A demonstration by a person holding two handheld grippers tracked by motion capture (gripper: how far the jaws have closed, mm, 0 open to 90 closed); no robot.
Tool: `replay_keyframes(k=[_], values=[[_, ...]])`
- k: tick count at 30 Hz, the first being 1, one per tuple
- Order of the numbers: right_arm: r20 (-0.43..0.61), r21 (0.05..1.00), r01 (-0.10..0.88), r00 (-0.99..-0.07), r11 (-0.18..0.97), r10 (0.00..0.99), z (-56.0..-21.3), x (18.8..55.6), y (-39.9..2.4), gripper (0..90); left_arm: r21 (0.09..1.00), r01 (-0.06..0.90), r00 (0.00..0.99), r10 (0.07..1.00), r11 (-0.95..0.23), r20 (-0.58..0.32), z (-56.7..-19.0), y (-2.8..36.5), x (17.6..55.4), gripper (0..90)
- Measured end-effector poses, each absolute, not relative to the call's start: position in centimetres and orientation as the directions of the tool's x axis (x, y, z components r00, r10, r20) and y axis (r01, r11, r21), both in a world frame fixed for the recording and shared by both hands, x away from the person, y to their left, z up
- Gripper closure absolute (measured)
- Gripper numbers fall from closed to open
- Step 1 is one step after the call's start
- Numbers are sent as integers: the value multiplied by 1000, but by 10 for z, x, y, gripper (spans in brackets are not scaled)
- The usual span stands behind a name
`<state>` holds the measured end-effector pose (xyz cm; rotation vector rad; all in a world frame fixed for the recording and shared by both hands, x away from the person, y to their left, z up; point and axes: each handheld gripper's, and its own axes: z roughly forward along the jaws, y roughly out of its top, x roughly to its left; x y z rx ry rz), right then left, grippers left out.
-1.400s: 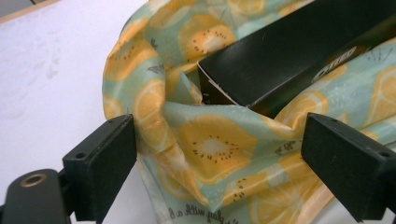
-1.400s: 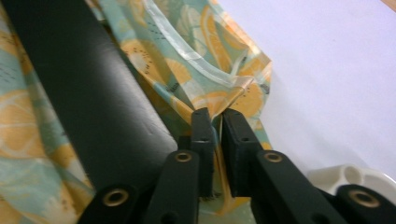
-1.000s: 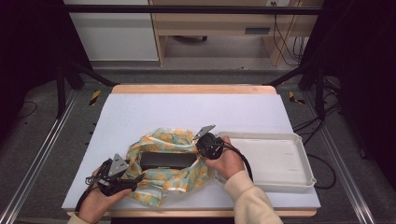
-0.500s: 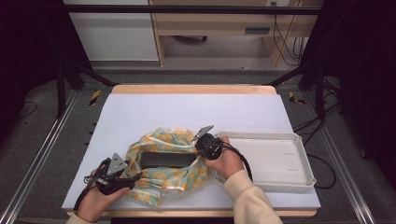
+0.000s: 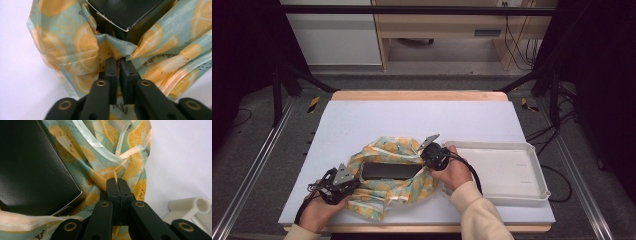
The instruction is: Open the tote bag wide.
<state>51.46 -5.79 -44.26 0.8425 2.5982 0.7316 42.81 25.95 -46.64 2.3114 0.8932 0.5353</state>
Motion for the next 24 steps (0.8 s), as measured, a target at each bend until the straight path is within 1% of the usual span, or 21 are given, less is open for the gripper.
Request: replay_keyframes(k=[1, 2, 14, 24], values=[[-134, 555, 454, -779, 697, 613, -443, 514, -58, 900, 652, 463, 697, 701, -601, 151, -466, 259, 429, 891], [-135, 554, 453, -779, 698, 613, -443, 514, -58, 900, 648, 464, 699, 699, -604, 151, -466, 259, 429, 900], [-145, 548, 468, -763, 693, 630, -445, 520, -63, 900, 618, 465, 707, 686, -634, 171, -465, 261, 427, 900], [-151, 542, 483, -749, 688, 645, -446, 520, -68, 900, 615, 463, 698, 690, -638, 191, -465, 264, 428, 900]])
